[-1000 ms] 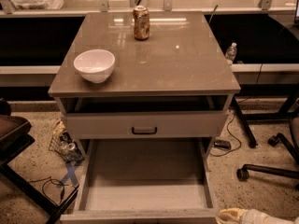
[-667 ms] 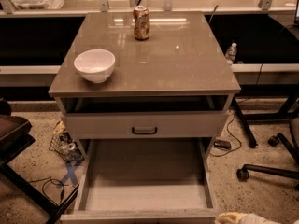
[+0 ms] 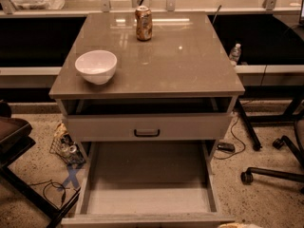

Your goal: Close middle drawer

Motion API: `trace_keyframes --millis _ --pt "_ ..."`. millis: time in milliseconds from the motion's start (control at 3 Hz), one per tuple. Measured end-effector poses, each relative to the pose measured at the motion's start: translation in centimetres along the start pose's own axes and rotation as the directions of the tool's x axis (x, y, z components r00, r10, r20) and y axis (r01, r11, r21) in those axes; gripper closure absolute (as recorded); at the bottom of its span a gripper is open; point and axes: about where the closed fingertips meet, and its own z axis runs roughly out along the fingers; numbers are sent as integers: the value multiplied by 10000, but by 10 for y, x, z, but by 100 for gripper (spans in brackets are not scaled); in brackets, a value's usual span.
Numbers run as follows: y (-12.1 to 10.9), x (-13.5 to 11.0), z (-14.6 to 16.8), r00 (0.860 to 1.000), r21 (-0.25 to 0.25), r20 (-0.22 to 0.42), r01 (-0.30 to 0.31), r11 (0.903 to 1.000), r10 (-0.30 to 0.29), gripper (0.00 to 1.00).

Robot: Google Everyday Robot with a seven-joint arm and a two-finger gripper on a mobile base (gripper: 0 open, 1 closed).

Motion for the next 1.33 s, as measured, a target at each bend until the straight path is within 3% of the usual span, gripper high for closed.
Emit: trace_keyframes --millis 667,1333 --pt "-14 -10 24 9995 -373 54 300 9989 -298 100" --pt "-62 -52 72 9989 -266 129 450 9986 -447 100"
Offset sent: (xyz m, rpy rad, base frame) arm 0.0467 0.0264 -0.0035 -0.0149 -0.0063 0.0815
